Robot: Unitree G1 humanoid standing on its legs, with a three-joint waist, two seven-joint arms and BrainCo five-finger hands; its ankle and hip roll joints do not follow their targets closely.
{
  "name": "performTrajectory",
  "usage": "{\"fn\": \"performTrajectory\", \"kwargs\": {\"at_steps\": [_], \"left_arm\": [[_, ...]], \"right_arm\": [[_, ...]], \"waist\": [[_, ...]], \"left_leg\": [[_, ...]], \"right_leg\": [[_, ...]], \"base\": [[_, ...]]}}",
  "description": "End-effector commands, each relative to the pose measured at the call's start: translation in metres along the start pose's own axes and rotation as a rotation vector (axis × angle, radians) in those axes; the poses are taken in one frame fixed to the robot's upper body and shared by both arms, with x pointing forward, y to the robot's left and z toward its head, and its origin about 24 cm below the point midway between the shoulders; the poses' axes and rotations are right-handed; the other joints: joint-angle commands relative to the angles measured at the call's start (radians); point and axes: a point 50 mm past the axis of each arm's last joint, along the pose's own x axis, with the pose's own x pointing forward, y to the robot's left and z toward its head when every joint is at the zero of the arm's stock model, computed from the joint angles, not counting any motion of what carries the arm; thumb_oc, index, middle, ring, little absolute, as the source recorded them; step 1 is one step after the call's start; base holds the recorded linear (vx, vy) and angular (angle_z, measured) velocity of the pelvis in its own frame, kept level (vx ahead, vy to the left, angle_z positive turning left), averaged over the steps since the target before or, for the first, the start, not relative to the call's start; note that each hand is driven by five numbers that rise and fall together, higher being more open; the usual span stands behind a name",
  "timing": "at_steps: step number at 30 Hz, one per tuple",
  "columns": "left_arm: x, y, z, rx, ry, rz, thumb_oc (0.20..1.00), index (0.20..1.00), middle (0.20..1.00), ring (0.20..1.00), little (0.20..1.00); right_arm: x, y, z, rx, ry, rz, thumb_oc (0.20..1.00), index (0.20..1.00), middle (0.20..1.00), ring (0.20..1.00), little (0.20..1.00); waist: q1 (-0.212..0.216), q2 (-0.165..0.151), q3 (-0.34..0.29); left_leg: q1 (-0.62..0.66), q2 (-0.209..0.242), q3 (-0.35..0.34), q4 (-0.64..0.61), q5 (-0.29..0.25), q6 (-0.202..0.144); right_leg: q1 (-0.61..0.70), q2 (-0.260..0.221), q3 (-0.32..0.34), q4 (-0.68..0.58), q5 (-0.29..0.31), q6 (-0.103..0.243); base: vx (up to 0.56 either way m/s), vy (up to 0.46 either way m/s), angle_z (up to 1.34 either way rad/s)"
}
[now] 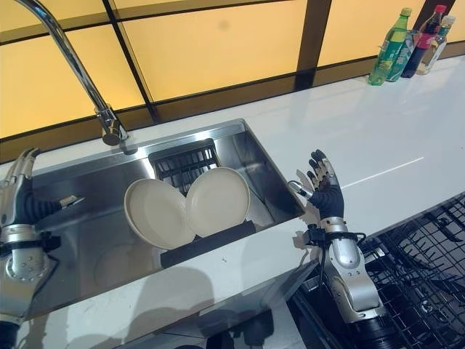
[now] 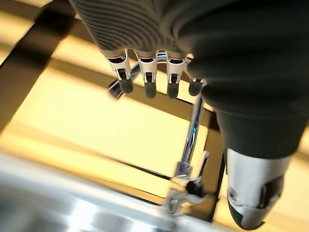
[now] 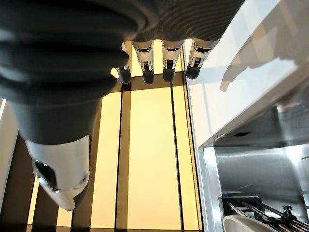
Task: Pick up plates and place into dishwasher.
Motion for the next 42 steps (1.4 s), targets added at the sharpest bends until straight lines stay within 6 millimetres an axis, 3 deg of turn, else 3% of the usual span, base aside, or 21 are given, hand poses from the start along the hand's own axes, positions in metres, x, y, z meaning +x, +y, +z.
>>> {"fn": "performTrajectory", "kwargs": {"at_steps": [1,9,20,33,42], "left_arm": [[0.003,0.004,0.0,0.202,-0.153,0.023,1.0,1.0,1.0,1.0,1.0],[0.001,-0.004,0.015,0.378,-0.377,0.002,1.0,1.0,1.0,1.0,1.0],[-0.01,-0.019,0.045,0.337,-0.622,0.016,1.0,1.0,1.0,1.0,1.0],[-0.019,-0.042,0.073,0.325,-0.799,-0.106,1.0,1.0,1.0,1.0,1.0],[-0.018,-0.049,0.076,0.396,-0.821,-0.263,1.0,1.0,1.0,1.0,1.0]], "right_arm": [[0.001,-0.008,0.021,-0.011,-0.092,0.042,1.0,1.0,1.0,1.0,1.0],[0.004,-0.013,0.021,-0.035,-0.082,0.042,1.0,1.0,1.0,1.0,1.0],[0.002,-0.021,0.02,-0.053,-0.061,0.037,1.0,1.0,1.0,1.0,1.0],[0.0,-0.027,0.017,-0.062,-0.045,0.043,1.0,1.0,1.0,1.0,1.0],[-0.002,-0.03,0.017,-0.068,-0.04,0.033,1.0,1.0,1.0,1.0,1.0]], "waist": [[-0.004,0.048,-0.077],[-0.016,0.061,-0.062],[-0.047,0.065,-0.036],[-0.096,0.071,0.005],[-0.115,0.081,0.031]], "left_leg": [[0.02,0.041,0.052,0.0,-0.068,-0.026],[0.023,0.029,0.062,0.0,-0.076,-0.019],[0.022,0.023,0.083,0.0,-0.082,-0.008],[0.019,0.023,0.11,0.0,-0.087,0.004],[0.02,0.018,0.118,0.003,-0.085,0.012]], "right_leg": [[-0.13,-0.025,-0.049,0.065,0.059,0.039],[-0.141,-0.041,-0.048,0.072,0.067,0.052],[-0.168,-0.056,-0.026,0.085,0.075,0.065],[-0.202,-0.06,0.03,0.099,0.084,0.083],[-0.216,-0.066,0.053,0.113,0.087,0.094]], "base": [[0.03,0.06,0.02],[0.04,0.065,0.02],[0.06,0.048,0.0],[0.05,0.025,-0.08],[0.04,0.013,-0.08]]}}
